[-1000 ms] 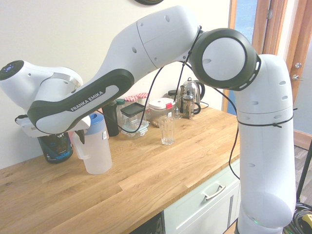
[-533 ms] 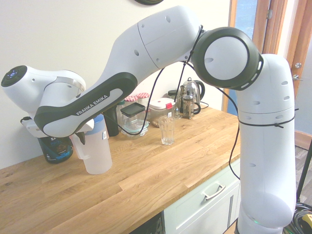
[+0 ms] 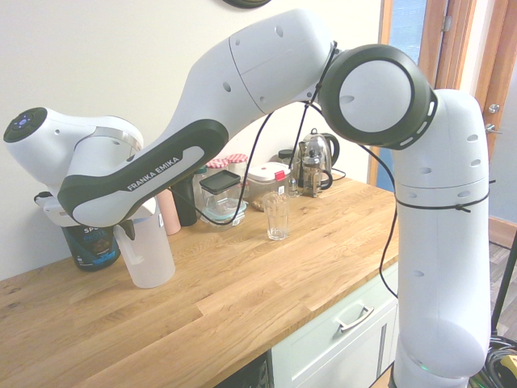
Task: Pour me some water
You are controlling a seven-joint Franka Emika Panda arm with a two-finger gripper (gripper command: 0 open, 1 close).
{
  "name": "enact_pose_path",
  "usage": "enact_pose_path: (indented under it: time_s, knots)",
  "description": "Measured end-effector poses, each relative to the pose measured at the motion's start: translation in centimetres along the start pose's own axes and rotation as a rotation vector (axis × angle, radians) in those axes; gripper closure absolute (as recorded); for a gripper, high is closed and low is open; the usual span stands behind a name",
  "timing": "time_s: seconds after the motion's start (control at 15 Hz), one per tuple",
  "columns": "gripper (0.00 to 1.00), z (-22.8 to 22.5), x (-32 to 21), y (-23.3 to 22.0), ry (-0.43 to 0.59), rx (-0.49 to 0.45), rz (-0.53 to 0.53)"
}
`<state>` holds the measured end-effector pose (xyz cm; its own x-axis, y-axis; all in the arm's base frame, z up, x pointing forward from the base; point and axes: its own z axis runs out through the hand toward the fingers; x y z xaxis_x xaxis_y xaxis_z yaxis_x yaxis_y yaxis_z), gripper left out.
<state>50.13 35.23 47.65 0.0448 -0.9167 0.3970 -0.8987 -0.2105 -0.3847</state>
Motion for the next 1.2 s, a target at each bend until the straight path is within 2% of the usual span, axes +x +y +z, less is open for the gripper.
enact_pose_path:
  time_s: [0.27, 0.53, 0.67, 0.87, 1.2]
  knots:
    - [1.00, -0.3, 1.9, 0.2, -0.027, 0.015, -0.052]
    - [1.00, -5.4, 4.9, 0.6, -0.072, 0.078, -0.139]
    - [1.00, -7.7, 6.1, 2.0, -0.147, 0.059, -0.238]
    - [1.00, -7.6, 9.4, 5.1, -0.241, 0.014, -0.396]
    - [1.00, -7.0, 23.0, 10.2, -0.327, -0.043, -0.683]
